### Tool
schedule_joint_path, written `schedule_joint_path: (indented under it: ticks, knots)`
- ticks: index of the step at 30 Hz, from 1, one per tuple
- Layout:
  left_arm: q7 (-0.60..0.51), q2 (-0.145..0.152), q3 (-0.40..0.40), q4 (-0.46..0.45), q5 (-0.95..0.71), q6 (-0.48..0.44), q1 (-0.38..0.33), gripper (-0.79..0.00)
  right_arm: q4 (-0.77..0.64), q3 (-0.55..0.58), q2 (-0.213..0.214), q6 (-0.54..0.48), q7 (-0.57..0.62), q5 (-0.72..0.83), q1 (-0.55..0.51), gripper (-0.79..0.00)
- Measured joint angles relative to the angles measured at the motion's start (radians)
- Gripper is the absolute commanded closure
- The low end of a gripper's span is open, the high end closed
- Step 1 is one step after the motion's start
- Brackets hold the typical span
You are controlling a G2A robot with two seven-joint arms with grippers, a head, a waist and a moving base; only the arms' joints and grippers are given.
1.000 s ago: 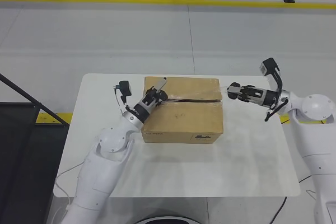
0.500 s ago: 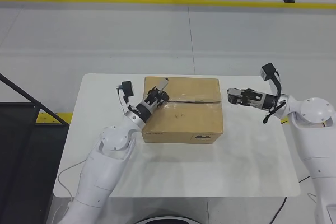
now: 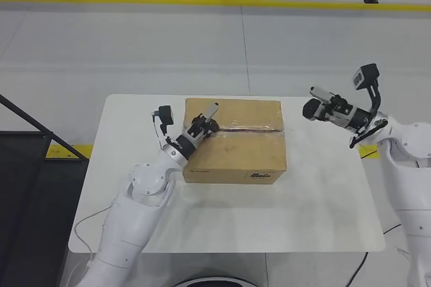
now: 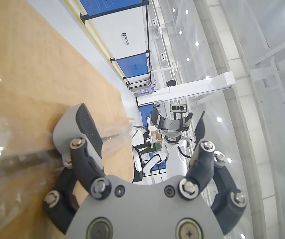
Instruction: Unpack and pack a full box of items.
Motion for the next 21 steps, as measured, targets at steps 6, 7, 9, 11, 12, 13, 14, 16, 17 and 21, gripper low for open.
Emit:
schedule_joint_path:
  ticks: [6, 7, 9, 11, 12, 13, 14, 16, 17, 21]
  knots:
    - [0.03, -0.008, 0.045, 0.009, 0.014, 0.011, -0.027, -0.785, 0.02, -0.037, -0.007, 0.015, -0.009, 0.0, 0.013, 0.0]
    - [0.037, -0.01, 0.053, 0.011, 0.017, 0.013, -0.032, -0.785, 0.031, -0.037, -0.008, 0.012, -0.008, 0.005, 0.014, 0.0]
    - [0.049, -0.014, 0.073, 0.016, 0.022, 0.021, -0.045, -0.785, 0.057, -0.035, -0.008, -0.003, -0.004, 0.019, 0.014, 0.0]
    - [0.06, -0.017, 0.09, 0.02, 0.029, 0.028, -0.055, -0.785, 0.075, -0.028, -0.008, -0.018, 0.003, 0.032, 0.009, 0.0]
    - [0.066, -0.019, 0.1, 0.022, 0.033, 0.033, -0.061, -0.785, 0.086, -0.022, -0.007, -0.028, 0.011, 0.043, 0.005, 0.0]
    - [0.071, -0.021, 0.105, 0.022, 0.037, 0.036, -0.065, -0.785, 0.093, -0.018, -0.006, -0.035, 0.015, 0.048, 0.002, 0.0]
    - [0.077, -0.022, 0.109, 0.021, 0.039, 0.04, -0.068, -0.785, 0.099, -0.013, -0.004, -0.04, 0.019, 0.051, -0.002, 0.0]
    - [0.089, -0.024, 0.113, 0.016, 0.04, 0.047, -0.071, -0.785, 0.11, -0.005, -0.002, -0.051, 0.029, 0.058, -0.01, 0.0]
    - [0.094, -0.024, 0.114, 0.013, 0.042, 0.049, -0.071, -0.785, 0.113, -0.003, -0.002, -0.053, 0.037, 0.063, -0.012, 0.0]
    - [0.108, -0.022, 0.1, -0.015, 0.051, 0.058, -0.056, -0.785, 0.114, -0.012, -0.001, -0.043, 0.072, 0.062, -0.006, 0.0]
